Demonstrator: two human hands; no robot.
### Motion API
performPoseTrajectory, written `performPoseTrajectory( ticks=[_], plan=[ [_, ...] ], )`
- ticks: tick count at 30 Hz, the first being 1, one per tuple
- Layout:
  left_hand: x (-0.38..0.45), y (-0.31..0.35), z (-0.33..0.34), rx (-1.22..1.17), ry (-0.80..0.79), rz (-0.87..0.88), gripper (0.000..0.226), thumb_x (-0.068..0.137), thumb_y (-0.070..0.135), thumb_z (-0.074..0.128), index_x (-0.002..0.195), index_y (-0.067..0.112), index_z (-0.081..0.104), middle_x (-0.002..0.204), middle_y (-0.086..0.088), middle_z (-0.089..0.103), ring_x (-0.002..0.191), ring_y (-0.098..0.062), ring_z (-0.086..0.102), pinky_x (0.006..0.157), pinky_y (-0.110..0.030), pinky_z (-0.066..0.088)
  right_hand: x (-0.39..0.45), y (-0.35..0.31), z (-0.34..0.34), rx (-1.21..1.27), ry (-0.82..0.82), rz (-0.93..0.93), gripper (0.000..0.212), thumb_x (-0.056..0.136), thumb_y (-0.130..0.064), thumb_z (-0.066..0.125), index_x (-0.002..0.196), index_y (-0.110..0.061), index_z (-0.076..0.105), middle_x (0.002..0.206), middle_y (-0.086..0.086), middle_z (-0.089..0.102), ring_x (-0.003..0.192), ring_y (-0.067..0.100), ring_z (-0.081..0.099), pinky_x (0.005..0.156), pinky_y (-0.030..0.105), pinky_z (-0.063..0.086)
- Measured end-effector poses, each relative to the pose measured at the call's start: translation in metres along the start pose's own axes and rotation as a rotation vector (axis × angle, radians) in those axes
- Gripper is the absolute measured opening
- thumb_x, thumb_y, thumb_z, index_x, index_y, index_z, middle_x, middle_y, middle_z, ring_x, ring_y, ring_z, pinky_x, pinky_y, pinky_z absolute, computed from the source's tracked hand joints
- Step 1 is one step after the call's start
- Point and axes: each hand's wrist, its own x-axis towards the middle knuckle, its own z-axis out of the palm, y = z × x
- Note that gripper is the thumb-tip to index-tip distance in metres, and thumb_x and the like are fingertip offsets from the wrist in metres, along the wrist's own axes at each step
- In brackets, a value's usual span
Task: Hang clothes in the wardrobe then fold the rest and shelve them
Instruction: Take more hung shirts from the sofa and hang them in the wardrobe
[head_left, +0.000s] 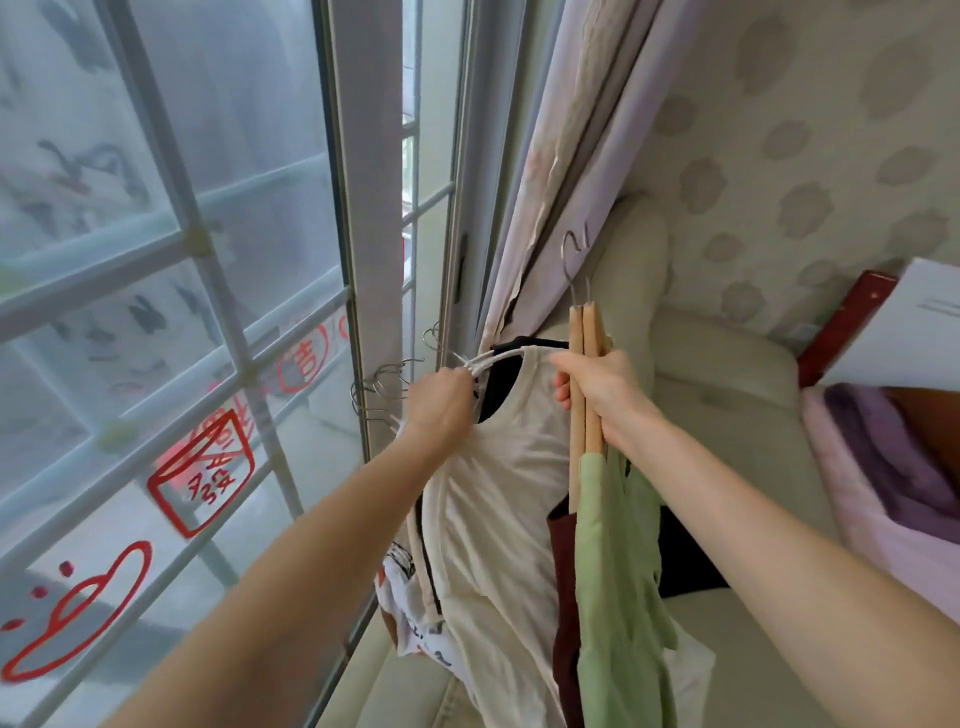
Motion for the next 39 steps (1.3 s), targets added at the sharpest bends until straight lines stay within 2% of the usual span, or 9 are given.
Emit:
performPoseTrajectory(
  ticks=[3, 5, 10, 13, 16, 22, 26, 31, 39],
  plan=[
    [0.006, -0.001, -0.005, -0.408, 0.018, -0.127, 0.016, 0.094, 0.013, 0.049, 0.104, 0.004, 0.057, 0.09, -0.01, 0.058, 0.079, -0.029, 0.054, 0.063, -0.036, 0.041, 0.007, -0.008, -0.005, 0.025, 0.078, -0.06, 0.006, 0.079, -0.004, 0.062, 0.075, -0.006, 0.06, 0.061, 0.006, 0.062, 0.041, 0.012, 0.057, 0.039, 0.019, 0.041],
    [0.008, 0.002, -0.011, -0.649, -0.035, -0.196, 0.017, 0.094, 0.015, 0.051, 0.095, 0.003, 0.063, 0.078, -0.008, 0.058, 0.072, -0.026, 0.053, 0.057, -0.03, 0.04, 0.009, -0.008, -0.009, 0.03, 0.059, -0.031, 0.009, 0.079, -0.007, 0.065, 0.087, -0.006, 0.061, 0.07, 0.007, 0.07, 0.057, 0.015, 0.069, 0.043, 0.022, 0.044],
    [0.001, 0.016, -0.027, -0.994, -0.17, -0.273, 0.017, 0.089, 0.006, 0.053, 0.081, 0.01, 0.068, 0.055, 0.001, 0.045, 0.049, -0.011, 0.038, 0.038, -0.012, 0.029, 0.015, 0.005, -0.011, 0.114, -0.044, 0.072, 0.028, 0.082, -0.012, 0.072, 0.106, -0.003, 0.061, 0.09, 0.01, 0.074, 0.078, 0.015, 0.073, 0.049, 0.021, 0.046],
    [0.003, 0.018, -0.036, -1.259, -0.318, -0.396, 0.006, 0.079, 0.013, 0.066, 0.077, 0.007, 0.068, 0.066, -0.007, 0.056, 0.058, -0.019, 0.048, 0.058, -0.02, 0.039, 0.018, 0.004, -0.002, 0.167, -0.081, 0.112, 0.028, 0.083, -0.01, 0.071, 0.108, 0.0, 0.062, 0.095, 0.015, 0.073, 0.077, 0.015, 0.073, 0.05, 0.018, 0.049],
    [0.005, 0.016, -0.042, -1.327, -0.441, -0.389, 0.02, 0.08, 0.026, 0.068, 0.088, 0.008, 0.069, 0.072, -0.004, 0.065, 0.066, -0.017, 0.057, 0.066, -0.029, 0.044, 0.019, 0.001, 0.004, 0.198, -0.111, 0.133, 0.028, 0.082, -0.009, 0.073, 0.108, 0.0, 0.065, 0.09, 0.015, 0.074, 0.075, 0.017, 0.073, 0.048, 0.017, 0.049],
    [0.005, 0.021, -0.051, -1.775, -0.702, -0.428, 0.021, 0.096, 0.024, 0.054, 0.103, 0.006, 0.061, 0.069, -0.004, 0.064, 0.05, -0.01, 0.057, 0.05, -0.021, 0.05, 0.01, -0.01, -0.028, 0.181, -0.1, 0.072, 0.009, 0.085, -0.012, 0.07, 0.091, -0.006, 0.065, 0.081, 0.01, 0.071, 0.06, 0.012, 0.068, 0.051, 0.019, 0.05],
    [0.0, 0.047, -0.071, -1.755, -0.711, -0.404, 0.024, 0.101, 0.021, 0.047, 0.104, 0.005, 0.063, 0.059, -0.001, 0.061, 0.04, -0.005, 0.052, 0.04, -0.015, 0.045, -0.015, -0.015, -0.069, 0.195, -0.043, 0.055, 0.011, 0.087, -0.009, 0.067, 0.094, -0.002, 0.063, 0.073, 0.009, 0.068, 0.054, 0.01, 0.065, 0.053, 0.019, 0.053],
    [-0.024, 0.122, -0.106, -1.721, -0.86, -0.138, 0.031, 0.103, 0.013, 0.04, 0.119, -0.009, 0.055, 0.073, -0.006, 0.072, 0.057, -0.007, 0.063, 0.055, -0.015, 0.053, -0.058, -0.028, -0.134, 0.194, 0.134, -0.039, 0.005, 0.088, -0.007, 0.064, 0.085, -0.004, 0.061, 0.058, 0.004, 0.067, 0.048, 0.01, 0.061, 0.046, 0.019, 0.048],
    [-0.104, 0.264, -0.162, -1.728, -1.07, 0.224, 0.033, 0.103, 0.005, 0.037, 0.126, -0.017, 0.047, 0.096, -0.017, 0.071, 0.075, -0.018, 0.073, 0.066, -0.022, 0.058, -0.179, -0.034, -0.267, 0.217, 0.466, -0.108, 0.002, 0.09, -0.001, 0.059, 0.087, -0.001, 0.058, 0.059, 0.01, 0.062, 0.043, 0.013, 0.055, 0.039, 0.02, 0.04]
  ],
)
